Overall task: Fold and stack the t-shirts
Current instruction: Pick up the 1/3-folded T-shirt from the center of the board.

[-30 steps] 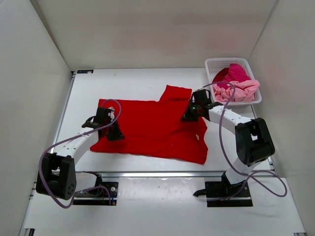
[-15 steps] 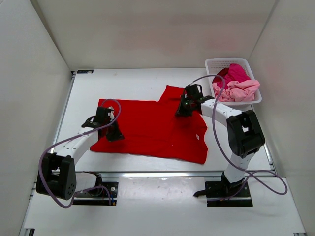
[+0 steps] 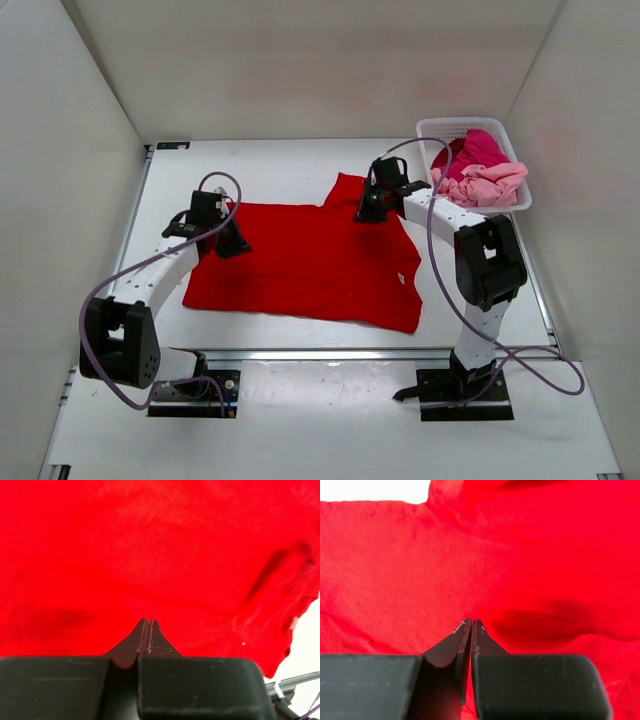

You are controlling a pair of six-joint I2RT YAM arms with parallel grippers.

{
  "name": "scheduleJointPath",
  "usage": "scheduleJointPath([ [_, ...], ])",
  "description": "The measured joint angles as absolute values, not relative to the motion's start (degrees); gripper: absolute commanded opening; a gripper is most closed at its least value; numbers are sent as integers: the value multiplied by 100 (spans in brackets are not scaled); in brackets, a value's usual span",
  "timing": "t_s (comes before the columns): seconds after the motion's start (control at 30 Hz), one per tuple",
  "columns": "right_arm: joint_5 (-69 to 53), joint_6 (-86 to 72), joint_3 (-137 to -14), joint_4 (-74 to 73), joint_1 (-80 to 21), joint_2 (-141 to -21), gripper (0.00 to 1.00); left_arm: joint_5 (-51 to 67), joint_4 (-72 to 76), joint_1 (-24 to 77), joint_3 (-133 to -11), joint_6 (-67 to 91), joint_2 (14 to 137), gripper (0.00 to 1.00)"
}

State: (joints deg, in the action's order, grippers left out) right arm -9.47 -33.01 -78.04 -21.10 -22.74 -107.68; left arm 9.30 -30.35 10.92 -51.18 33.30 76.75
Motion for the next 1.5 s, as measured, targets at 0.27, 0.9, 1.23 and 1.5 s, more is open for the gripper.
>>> scheduleJointPath([
  [0.27, -945, -3131, -8079, -2191, -2357, -11218, 20, 950, -2932, 875, -5207, 3472, 7758, 4],
  [0.9, -464, -2171, -11896, -2871, -1308, -12733, 31, 368, -1750, 126, -7373, 4165, 10001, 56],
  [1.23, -80, -1970, -12390, -3358, -1020, -13941, 32, 106, -1885, -268, -8477, 4056, 11190, 61],
  [1.5, 329, -1927, -12842, -3426, -1103, -14234, 33, 58, -1874, -331, -9212, 3990, 11697, 63],
])
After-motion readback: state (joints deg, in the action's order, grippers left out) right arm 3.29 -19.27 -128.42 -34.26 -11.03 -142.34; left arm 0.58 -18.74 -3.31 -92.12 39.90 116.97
